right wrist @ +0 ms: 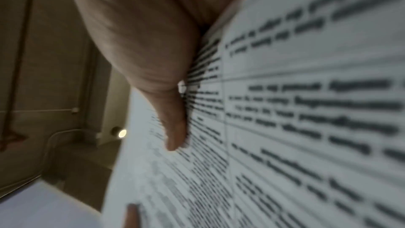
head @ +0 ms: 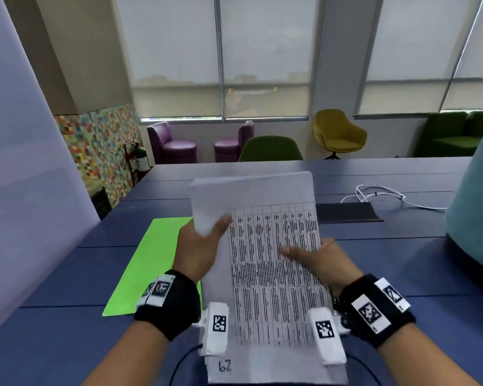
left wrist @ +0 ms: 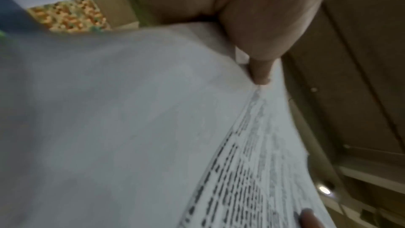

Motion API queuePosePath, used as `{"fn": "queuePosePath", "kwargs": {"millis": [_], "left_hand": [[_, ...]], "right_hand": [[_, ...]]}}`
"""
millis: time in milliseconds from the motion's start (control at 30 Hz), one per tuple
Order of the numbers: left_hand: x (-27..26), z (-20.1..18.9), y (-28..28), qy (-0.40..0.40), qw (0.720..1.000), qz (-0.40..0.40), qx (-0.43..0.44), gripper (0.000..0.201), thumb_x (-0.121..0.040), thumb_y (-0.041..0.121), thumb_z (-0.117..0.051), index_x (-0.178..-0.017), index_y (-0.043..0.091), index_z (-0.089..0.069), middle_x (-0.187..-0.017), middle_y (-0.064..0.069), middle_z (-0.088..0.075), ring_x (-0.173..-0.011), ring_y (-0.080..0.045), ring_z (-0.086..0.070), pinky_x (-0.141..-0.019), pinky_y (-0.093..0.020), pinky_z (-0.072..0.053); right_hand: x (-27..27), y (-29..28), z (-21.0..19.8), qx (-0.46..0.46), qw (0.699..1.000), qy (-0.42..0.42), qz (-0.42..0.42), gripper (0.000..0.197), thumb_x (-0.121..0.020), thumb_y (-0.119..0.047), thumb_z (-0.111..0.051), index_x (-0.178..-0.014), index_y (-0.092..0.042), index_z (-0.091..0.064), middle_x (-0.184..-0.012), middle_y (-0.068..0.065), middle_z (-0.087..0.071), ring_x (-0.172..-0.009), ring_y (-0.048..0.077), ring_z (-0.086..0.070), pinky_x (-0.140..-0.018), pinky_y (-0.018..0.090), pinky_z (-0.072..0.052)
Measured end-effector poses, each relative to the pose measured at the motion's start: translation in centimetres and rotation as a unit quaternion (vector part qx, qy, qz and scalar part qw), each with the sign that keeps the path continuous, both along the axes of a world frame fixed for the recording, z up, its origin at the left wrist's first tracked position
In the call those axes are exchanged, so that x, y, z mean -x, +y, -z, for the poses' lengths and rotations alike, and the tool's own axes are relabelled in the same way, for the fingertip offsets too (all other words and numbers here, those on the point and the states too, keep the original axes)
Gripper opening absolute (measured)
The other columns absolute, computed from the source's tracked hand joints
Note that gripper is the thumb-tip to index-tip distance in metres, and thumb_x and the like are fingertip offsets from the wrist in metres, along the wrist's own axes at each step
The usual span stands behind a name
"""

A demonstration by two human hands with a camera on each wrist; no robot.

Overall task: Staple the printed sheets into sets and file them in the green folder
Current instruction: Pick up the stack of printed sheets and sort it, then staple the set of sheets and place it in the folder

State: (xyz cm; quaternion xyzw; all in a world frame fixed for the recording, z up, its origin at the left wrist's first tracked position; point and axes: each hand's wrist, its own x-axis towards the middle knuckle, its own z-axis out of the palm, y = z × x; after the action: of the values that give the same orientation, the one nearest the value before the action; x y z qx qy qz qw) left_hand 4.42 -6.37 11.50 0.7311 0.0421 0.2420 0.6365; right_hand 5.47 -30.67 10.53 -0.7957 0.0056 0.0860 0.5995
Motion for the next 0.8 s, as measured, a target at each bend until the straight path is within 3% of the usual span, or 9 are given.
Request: {"fn": "queuePosePath", "kwargs": {"millis": [67,133,200,300,433,500,567,700,800], "left_hand": [[-1.0,3.1,0.0,0.074,0.997,0.012,0.026,0.011,-0.089,0.023,-0.069,-0.099,0.019,-0.068,-0.097,0.002,-0.074,-0.090,-0.013,-0.070,-0.083,-0.029,-0.055],[-1.4,7.4,-0.1,0.172,0.983,0.025,0.050,0.020,-0.093,0.012,-0.063,-0.112,0.011,-0.064,-0.114,-0.010,-0.070,-0.106,-0.026,-0.066,-0.097,-0.040,-0.050],[-1.3,11.3,-0.3,0.260,0.964,0.036,0.039,0.028,-0.094,0.008,-0.060,-0.121,0.004,-0.061,-0.121,-0.013,-0.067,-0.109,-0.029,-0.063,-0.101,-0.040,-0.048],[-1.0,14.2,-0.6,0.307,0.951,0.024,0.020,0.032,-0.093,0.009,-0.060,-0.124,0.001,-0.057,-0.122,-0.014,-0.065,-0.109,-0.029,-0.062,-0.099,-0.037,-0.047],[-0.9,14.4,-0.5,0.315,0.948,0.035,0.021,0.034,-0.095,0.012,-0.058,-0.127,0.002,-0.054,-0.124,-0.012,-0.064,-0.110,-0.026,-0.059,-0.099,-0.034,-0.045],[-0.7,14.3,-0.5,0.316,0.948,0.038,0.026,0.037,-0.095,0.015,-0.059,-0.130,0.004,-0.052,-0.126,-0.010,-0.062,-0.110,-0.025,-0.058,-0.100,-0.034,-0.044],[-0.5,14.3,-0.5,0.321,0.946,0.034,0.028,0.041,-0.094,0.018,-0.059,-0.132,0.005,-0.048,-0.128,-0.010,-0.060,-0.113,-0.027,-0.056,-0.102,-0.036,-0.044],[-0.5,14.1,-0.3,0.322,0.944,0.026,0.066,0.034,-0.095,0.009,-0.049,-0.128,0.003,-0.042,-0.109,-0.012,-0.061,-0.093,-0.026,-0.056,-0.083,-0.034,-0.043],[-0.3,14.1,-0.2,0.321,0.944,0.043,0.059,0.038,-0.095,0.005,-0.044,-0.133,0.006,-0.037,-0.105,-0.008,-0.060,-0.091,-0.025,-0.056,-0.080,-0.034,-0.043]], "right_hand": [[-0.4,-0.2,1.4,0.032,0.998,0.053,-0.012,0.057,-0.061,-0.054,-0.089,-0.079,-0.007,-0.062,-0.047,-0.005,-0.039,-0.039,0.011,-0.029,-0.050,0.024,-0.034],[-0.4,-0.3,4.1,0.087,0.993,0.084,-0.014,0.054,-0.069,-0.049,-0.087,-0.092,-0.006,-0.065,-0.056,-0.005,-0.058,-0.045,0.008,-0.047,-0.050,0.020,-0.043],[-0.6,-0.4,7.3,0.137,0.985,0.098,-0.024,0.052,-0.069,-0.047,-0.086,-0.099,-0.011,-0.065,-0.085,0.001,-0.073,-0.070,0.013,-0.068,-0.070,0.028,-0.058],[0.2,-0.6,8.7,0.253,0.964,0.073,-0.046,0.031,-0.077,-0.045,-0.079,-0.084,-0.018,-0.066,-0.085,-0.004,-0.072,-0.075,0.009,-0.068,-0.072,0.025,-0.056],[1.7,-1.5,6.4,0.506,0.861,-0.046,0.017,0.035,-0.086,-0.057,-0.060,-0.075,-0.026,-0.050,-0.097,-0.001,-0.068,-0.096,0.024,-0.066,-0.079,0.032,-0.051],[1.1,-2.6,5.6,0.524,0.844,-0.089,0.064,0.028,-0.088,-0.055,-0.058,-0.092,-0.028,-0.055,-0.111,0.000,-0.067,-0.108,0.026,-0.061,-0.084,0.034,-0.050],[-0.5,-3.9,6.4,0.536,0.842,-0.042,0.042,0.048,-0.086,-0.056,-0.060,-0.120,-0.023,-0.054,-0.125,0.003,-0.063,-0.117,0.026,-0.058,-0.087,0.034,-0.049],[-2.6,-4.5,8.2,0.534,0.843,0.062,-0.010,0.033,-0.079,-0.045,-0.064,-0.092,-0.016,-0.056,-0.112,0.010,-0.069,-0.101,0.029,-0.066,-0.075,0.028,-0.048],[-3.4,-4.3,8.0,0.555,0.830,0.047,0.014,0.030,-0.078,-0.041,-0.064,-0.093,-0.015,-0.057,-0.109,0.008,-0.068,-0.099,0.029,-0.066,-0.073,0.027,-0.047]]}}
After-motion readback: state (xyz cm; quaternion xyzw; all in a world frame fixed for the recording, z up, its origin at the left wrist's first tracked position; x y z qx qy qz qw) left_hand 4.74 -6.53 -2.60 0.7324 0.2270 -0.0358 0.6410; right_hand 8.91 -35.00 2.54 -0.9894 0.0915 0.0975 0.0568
